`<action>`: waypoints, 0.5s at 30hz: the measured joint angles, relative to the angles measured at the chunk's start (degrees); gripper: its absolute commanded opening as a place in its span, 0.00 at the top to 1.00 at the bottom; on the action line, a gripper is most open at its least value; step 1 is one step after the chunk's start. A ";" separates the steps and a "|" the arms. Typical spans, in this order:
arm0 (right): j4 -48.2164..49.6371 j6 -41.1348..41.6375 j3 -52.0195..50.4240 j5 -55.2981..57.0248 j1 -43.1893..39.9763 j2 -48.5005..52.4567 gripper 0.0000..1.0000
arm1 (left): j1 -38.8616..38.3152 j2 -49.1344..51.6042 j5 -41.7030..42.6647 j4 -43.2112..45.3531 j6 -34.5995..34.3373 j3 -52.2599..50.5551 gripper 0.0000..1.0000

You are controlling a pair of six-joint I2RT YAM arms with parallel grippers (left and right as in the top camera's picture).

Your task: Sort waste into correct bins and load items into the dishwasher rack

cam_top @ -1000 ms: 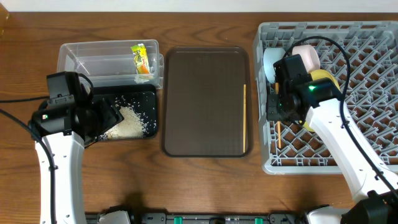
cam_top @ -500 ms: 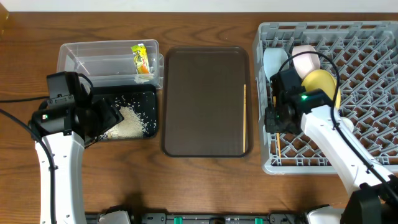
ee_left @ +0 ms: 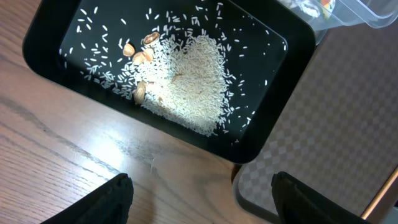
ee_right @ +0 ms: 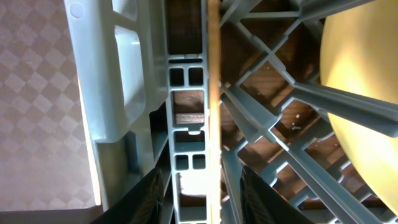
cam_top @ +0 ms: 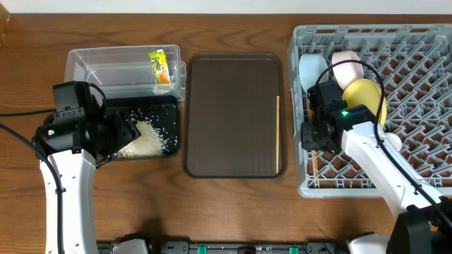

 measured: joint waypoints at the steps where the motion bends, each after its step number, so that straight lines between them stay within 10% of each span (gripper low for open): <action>1: -0.02 0.00 0.00 0.07 0.00 0.00 0.59 | 0.00 0.00 0.00 0.00 -0.02 0.00 0.25; 15: -0.24 0.00 3.28 0.48 0.00 -0.35 0.58 | 0.00 0.02 0.00 0.00 0.00 0.00 0.25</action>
